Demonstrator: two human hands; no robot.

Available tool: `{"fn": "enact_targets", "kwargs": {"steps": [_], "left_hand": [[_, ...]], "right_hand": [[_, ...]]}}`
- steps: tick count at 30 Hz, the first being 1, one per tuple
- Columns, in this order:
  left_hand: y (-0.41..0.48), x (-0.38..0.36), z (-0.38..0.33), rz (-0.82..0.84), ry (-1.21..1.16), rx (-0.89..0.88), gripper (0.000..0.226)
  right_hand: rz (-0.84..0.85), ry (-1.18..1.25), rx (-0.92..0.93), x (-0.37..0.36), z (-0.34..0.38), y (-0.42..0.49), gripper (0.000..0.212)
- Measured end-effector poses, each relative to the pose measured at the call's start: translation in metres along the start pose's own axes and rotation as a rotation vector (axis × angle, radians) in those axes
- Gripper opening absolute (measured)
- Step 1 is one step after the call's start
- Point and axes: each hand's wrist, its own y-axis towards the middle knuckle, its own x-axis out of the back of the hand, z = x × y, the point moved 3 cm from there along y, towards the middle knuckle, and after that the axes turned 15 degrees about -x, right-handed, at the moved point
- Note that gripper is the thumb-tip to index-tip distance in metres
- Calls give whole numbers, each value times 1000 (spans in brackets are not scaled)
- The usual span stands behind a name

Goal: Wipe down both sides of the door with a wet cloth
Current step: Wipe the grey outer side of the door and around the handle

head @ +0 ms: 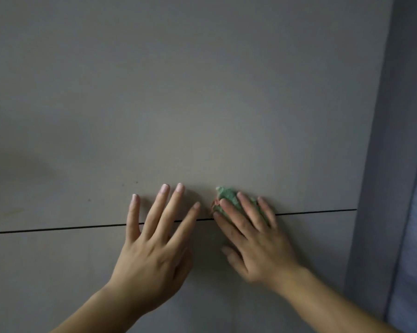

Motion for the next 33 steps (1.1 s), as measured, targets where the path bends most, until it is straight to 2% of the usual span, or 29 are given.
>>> {"fn": "enact_targets", "kwargs": {"steps": [2,5,7,8,12,14,17,21,23,25,29,33], "left_hand": [[4,-4,-2,3,8,15,77],[8,-7,-5,7,12,48,73],[9,-9,-9,8,14,66,74],[10,-10,-11,6,18,71,73],[11,-8,-9,5,29,68,70],[11,-6,-8,12,28,66,70],[10,-4,-8,28,14,77,72],[9,-3,-7,44,13,76,74],[8,-3,-5,54,12,78,75],[7,-3,-3,66,13,74,76],[3,-8,-2,48,25,59,70],[4,-9,-5,40,17,64,73]], "right_hand": [[-34,-15,-100,2,-34,9,80],[-140,85,-526,17,-91,32,72],[-169,144,-652,15,-92,25,71],[-149,143,-620,10,-80,14,72],[6,75,-218,-10,-40,-37,68],[-20,73,-252,-4,-47,-24,66],[-68,127,-360,21,-44,47,72],[-131,157,-214,58,-20,180,68],[-129,116,-143,69,-7,217,69],[-108,28,13,65,1,212,69],[-40,-65,369,44,-25,129,65],[40,-114,472,38,-57,98,65]]}}
